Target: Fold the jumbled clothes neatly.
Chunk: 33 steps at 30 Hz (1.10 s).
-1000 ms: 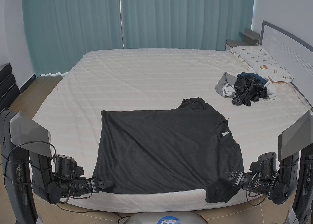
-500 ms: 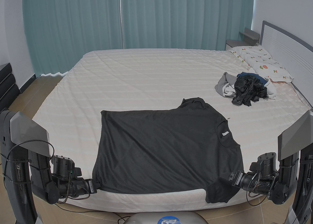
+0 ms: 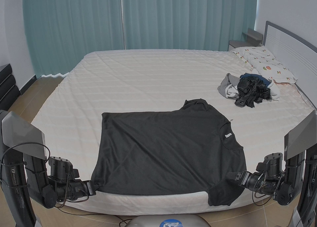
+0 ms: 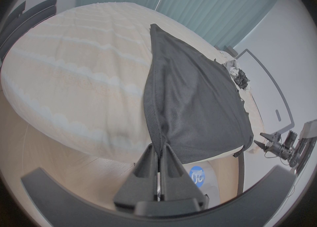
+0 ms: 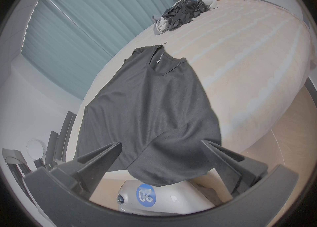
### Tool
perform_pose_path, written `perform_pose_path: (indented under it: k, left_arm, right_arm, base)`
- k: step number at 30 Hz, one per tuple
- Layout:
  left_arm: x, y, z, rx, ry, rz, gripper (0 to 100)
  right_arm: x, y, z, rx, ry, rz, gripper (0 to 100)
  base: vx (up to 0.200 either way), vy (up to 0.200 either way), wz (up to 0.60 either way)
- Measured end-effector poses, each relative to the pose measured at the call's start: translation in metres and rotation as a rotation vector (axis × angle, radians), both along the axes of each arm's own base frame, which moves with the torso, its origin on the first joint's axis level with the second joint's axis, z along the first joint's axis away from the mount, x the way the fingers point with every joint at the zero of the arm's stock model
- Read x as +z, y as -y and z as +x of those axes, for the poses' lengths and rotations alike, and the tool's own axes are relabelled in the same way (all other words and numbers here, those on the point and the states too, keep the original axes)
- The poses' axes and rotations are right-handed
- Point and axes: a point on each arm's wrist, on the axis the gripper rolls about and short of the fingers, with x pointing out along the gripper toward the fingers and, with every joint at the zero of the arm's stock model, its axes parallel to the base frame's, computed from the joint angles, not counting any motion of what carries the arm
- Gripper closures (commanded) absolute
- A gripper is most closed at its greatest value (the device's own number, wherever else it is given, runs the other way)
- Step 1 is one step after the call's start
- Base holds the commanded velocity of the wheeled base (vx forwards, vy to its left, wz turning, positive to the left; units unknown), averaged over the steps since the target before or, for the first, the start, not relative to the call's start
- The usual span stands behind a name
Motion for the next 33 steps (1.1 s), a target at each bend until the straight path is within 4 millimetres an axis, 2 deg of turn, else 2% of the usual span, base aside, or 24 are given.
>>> perform_pose_path:
  k: [10,19,33]
  left_arm:
    - [0.011,0.001,0.008,0.065,0.038,-0.065,100]
    - [0.013,0.001,0.009,0.066,0.053,-0.066,100]
    - [0.014,0.001,0.01,0.067,0.059,-0.065,100]
  right_arm:
    - [0.003,0.023,0.005,-0.053,0.022,-0.015,0]
    - [0.002,0.036,0.009,-0.058,0.029,0.006,0]
    - [-0.02,0.037,0.024,0.007,0.007,-0.003,0]
  base:
    - [0.0,0.0,0.0]
    - [0.0,0.0,0.0]
    - [0.0,0.0,0.0]
